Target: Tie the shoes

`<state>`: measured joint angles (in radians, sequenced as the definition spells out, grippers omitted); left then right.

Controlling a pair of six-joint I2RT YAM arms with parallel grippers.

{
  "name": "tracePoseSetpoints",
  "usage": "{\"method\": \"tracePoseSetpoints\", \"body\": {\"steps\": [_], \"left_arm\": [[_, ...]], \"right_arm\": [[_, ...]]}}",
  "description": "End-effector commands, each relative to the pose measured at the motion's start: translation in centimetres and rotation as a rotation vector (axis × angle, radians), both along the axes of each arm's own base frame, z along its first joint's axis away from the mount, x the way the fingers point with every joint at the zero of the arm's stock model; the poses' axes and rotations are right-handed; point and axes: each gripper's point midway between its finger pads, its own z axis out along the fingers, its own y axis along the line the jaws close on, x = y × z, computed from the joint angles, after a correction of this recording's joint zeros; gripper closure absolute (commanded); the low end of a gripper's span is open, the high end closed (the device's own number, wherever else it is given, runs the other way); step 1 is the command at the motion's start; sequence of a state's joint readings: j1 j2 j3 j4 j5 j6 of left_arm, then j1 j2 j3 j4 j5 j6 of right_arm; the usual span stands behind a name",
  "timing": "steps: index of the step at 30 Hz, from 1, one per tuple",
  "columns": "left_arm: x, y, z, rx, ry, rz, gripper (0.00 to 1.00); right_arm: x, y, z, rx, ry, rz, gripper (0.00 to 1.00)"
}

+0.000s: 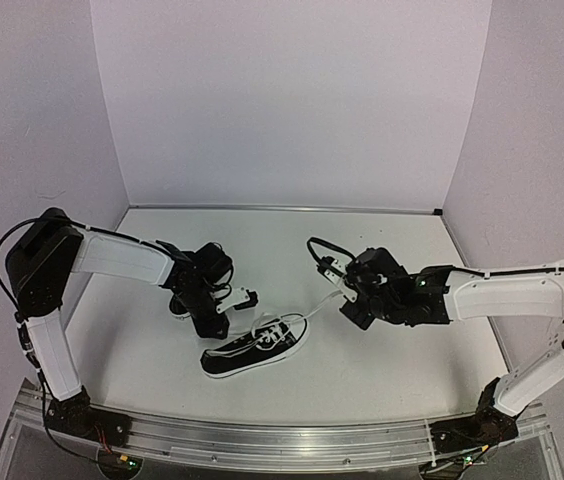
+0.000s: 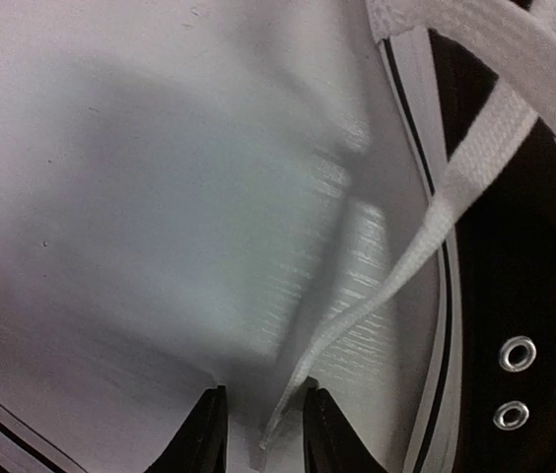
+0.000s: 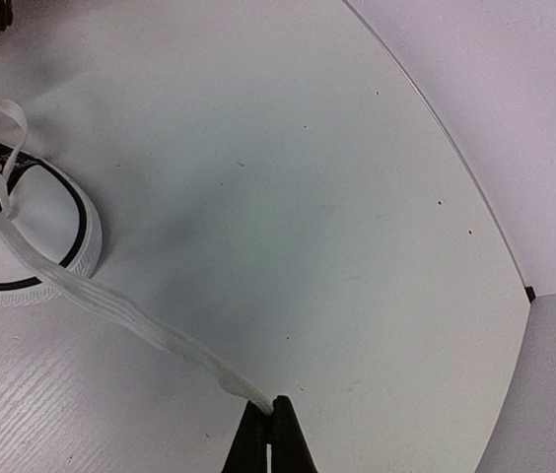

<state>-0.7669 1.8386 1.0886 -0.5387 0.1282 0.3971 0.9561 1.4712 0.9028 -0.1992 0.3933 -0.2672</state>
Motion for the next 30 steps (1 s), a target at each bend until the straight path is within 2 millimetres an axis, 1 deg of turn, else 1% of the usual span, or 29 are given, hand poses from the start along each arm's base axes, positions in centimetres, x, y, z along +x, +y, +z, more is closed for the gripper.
{"method": "tracePoseSetpoints", "body": {"steps": [1,8,9,11,12,14,16,18,19,22,23,26,28,30], "left_arm": [[0.1,0.1,-1.0,0.03,0.02,-0.015,0.72],[-0.5,0.3,-2.1,0.055,0.064,-0.033,0.72],[-0.8,0.3,-2.2,0.052,0.075,-0.039,0.74],[-1.0,0.3,-2.3,0.054,0.089,-0.042,0.92],[-0.8,0.4,-2.2,0.058,0.081,-0.032,0.98],[0.0,0.4,-1.4,0.048,0.042,0.002,1.0],[1.6,0.3,0.1,-0.002,-0.017,0.081,1.0],[3.0,0.5,1.8,-0.058,-0.057,0.157,1.0],[3.7,0.7,2.8,-0.08,-0.082,0.193,1.0],[4.4,0.8,4.4,-0.108,-0.111,0.255,1.0],[4.3,0.6,4.7,-0.119,-0.101,0.259,1.0],[2.9,0.2,4.8,-0.145,-0.041,0.237,1.0],[2.0,0.0,4.8,-0.167,-0.012,0.225,1.0],[1.6,-0.2,5.3,-0.199,-0.02,0.234,1.0]], "right_arm": [[0.0,0.3,0.8,0.027,0.003,-0.002,1.0],[0.0,0.1,1.8,0.055,-0.01,-0.011,1.0],[0.0,0.2,2.0,0.061,-0.01,-0.013,1.0],[0.0,0.5,2.4,0.083,-0.005,-0.01,1.0],[0.0,0.7,2.6,0.098,0.0,-0.009,1.0],[-0.2,1.5,3.2,0.142,0.02,-0.001,1.0],[-0.5,2.8,3.6,0.209,0.064,0.015,1.0],[-1.0,4.5,4.0,0.286,0.126,0.041,1.0],[-1.4,5.4,3.9,0.323,0.168,0.056,1.0],[-2.8,7.7,2.6,0.406,0.305,0.097,1.0],[-3.2,8.2,2.1,0.427,0.347,0.091,1.0],[-4.3,9.0,0.2,0.456,0.443,0.1,1.0],[-4.8,9.3,-0.8,0.472,0.483,0.101,1.0],[-5.0,9.3,-1.8,0.476,0.503,0.087,1.0]]}}
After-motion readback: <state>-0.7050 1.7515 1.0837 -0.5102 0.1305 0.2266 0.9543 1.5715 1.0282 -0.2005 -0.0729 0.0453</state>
